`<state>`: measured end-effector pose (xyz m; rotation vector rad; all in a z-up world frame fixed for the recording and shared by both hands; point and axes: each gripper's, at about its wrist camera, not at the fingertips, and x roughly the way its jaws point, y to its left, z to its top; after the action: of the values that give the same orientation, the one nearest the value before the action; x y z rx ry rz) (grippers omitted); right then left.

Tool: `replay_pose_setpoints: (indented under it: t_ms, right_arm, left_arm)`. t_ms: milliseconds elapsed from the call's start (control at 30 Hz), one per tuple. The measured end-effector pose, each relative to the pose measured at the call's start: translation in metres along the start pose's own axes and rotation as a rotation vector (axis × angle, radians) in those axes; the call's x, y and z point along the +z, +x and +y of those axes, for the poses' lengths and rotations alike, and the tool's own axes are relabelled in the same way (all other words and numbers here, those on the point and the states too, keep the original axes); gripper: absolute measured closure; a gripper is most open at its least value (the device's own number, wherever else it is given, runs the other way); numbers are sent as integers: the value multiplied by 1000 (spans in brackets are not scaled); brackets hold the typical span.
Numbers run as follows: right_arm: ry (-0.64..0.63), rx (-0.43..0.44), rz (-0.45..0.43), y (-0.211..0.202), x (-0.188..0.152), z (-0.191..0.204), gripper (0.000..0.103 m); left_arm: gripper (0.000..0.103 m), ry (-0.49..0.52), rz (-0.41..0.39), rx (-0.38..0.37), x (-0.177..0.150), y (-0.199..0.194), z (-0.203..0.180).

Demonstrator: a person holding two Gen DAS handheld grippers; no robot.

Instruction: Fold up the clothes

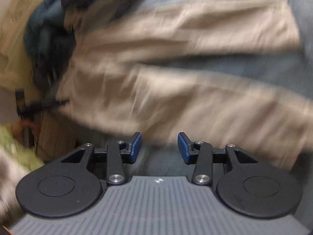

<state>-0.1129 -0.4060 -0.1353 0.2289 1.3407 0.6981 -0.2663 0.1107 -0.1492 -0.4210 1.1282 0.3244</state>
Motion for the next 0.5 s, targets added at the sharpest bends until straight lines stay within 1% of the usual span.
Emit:
replay_pose_setpoints:
  t_ms: [100,200,267,300,400,500]
  right_arm:
    - [65,-11,51,14,-45,36,63]
    - [143,-12,43,27,-73,65,62]
    - [220,34,33,37,-84,79,62]
    - [245,46,24,40,-88,83,62]
    - [331,51,-21,50,-94,91,61]
    - [493,55,-143,51,-100,72,61]
  left_arm:
    - [48,-31,14,-55,-13,-6,39]
    - [49,-80,33,-108,-15,-2,69]
    - [48,-125,25,-134,-9,3,79]
    - [48,-165,21,-146,-7,6,86]
    - [47,-314,5,-184,-2,18,103]
    - [47,-398,-8,-203,0,32,112]
